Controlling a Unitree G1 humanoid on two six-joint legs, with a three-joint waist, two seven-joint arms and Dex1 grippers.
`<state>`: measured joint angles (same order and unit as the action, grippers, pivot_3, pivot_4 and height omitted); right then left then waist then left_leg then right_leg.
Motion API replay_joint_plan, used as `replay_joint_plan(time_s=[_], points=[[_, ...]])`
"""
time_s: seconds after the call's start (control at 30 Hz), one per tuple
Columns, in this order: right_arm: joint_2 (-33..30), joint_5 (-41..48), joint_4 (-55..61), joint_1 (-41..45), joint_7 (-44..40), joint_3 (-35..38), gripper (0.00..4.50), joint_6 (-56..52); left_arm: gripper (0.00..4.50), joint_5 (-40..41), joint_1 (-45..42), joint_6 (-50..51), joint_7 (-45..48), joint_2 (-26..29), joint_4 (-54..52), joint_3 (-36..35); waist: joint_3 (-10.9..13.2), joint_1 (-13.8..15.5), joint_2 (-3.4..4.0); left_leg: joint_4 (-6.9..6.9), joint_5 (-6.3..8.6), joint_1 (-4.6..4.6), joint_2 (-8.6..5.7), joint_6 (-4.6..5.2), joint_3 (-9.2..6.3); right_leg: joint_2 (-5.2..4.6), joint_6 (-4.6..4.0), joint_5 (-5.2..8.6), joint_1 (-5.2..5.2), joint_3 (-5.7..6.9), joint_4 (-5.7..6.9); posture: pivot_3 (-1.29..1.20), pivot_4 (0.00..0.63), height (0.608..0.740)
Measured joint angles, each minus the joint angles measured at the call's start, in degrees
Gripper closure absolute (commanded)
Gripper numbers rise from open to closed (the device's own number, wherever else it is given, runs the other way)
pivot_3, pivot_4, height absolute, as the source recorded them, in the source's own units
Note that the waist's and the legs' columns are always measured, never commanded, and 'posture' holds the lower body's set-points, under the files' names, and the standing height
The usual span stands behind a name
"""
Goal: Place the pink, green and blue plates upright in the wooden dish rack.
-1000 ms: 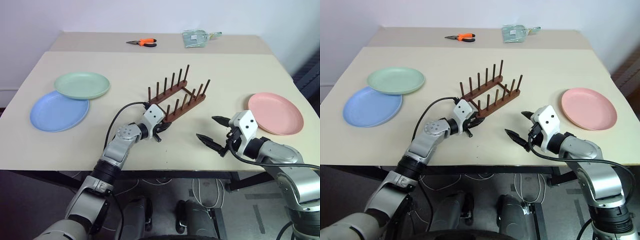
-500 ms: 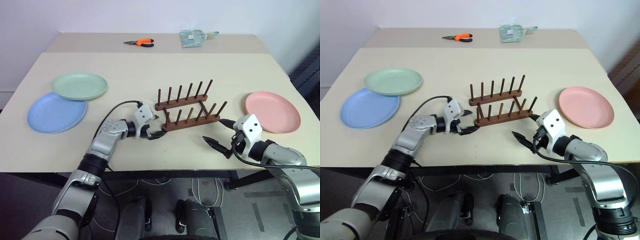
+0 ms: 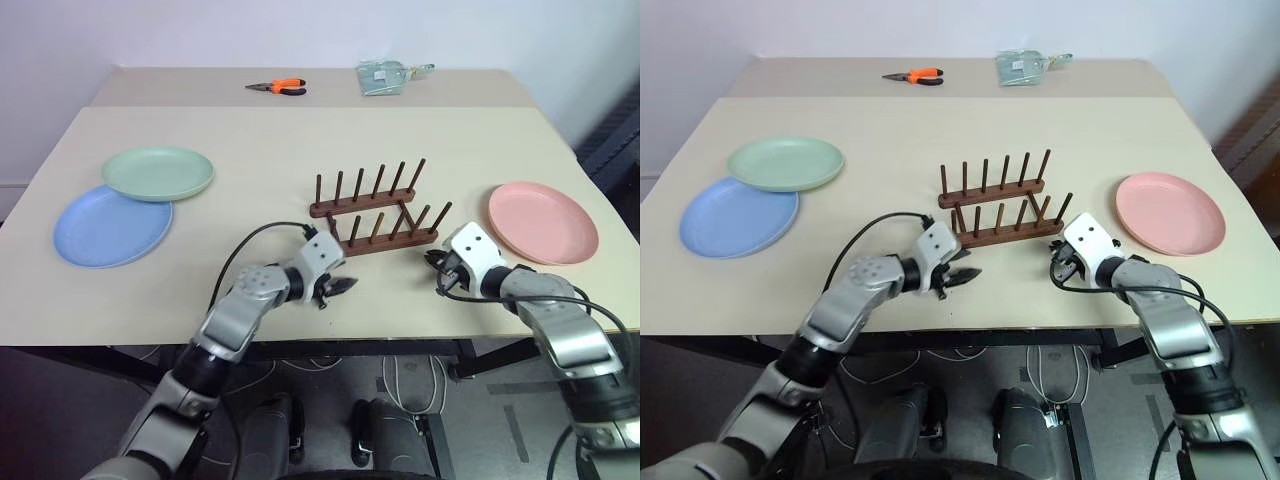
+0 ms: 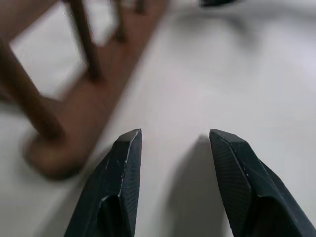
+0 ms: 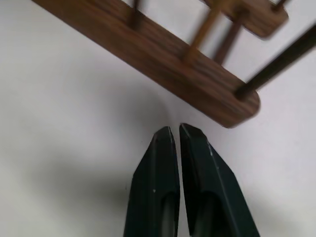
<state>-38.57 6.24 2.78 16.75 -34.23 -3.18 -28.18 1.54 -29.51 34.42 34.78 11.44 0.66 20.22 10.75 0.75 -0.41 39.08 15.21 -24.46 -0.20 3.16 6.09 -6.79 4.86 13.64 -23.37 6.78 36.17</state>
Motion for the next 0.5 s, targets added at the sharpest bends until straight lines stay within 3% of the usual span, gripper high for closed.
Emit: replay_joint_plan(time_s=[0.2,0.37,0.47,0.5], points=[[5.0,-4.2,-9.7,7.9,2.7,-2.9,4.28,4.2,2.27,-1.4,-6.1,-0.2,-10.9,-4.9,9.7,-2.4,0.0,-0.5,-0.01,0.02,-0.02,0.07,0.02,-0.03,0.02,0.02,0.01,-0.01,0.03,-0.02,0.06,0.0,0.15,0.74],[6.2,-6.0,-14.9,10.6,3.8,-3.2,4.28,7.9,2.27,-1.7,-6.9,-1.9,-12.4,-4.0,11.4,-3.2,0.0,-0.8,0.0,0.01,-0.03,0.07,0.03,-0.05,0.02,0.02,0.01,-0.01,0.03,-0.02,0.07,0.0,0.15,0.74],[5.6,-5.1,-14.0,9.6,2.4,-1.9,3.52,7.6,2.27,-1.5,-5.5,-2.5,-11.4,-2.4,9.4,-3.3,-0.1,-1.3,0.03,-0.02,-0.03,0.06,0.03,-0.06,0.02,0.0,0.0,0.0,0.01,-0.01,0.06,0.0,0.15,0.74],[4.1,-4.4,-12.3,7.9,1.4,-0.5,2.98,7.2,2.27,-1.0,-4.0,-3.1,-10.4,-1.6,7.6,-3.6,-0.1,-1.3,0.05,-0.06,-0.03,0.05,0.03,-0.06,0.01,-0.01,0.01,0.0,0.0,-0.01,0.04,0.0,0.15,0.74]])
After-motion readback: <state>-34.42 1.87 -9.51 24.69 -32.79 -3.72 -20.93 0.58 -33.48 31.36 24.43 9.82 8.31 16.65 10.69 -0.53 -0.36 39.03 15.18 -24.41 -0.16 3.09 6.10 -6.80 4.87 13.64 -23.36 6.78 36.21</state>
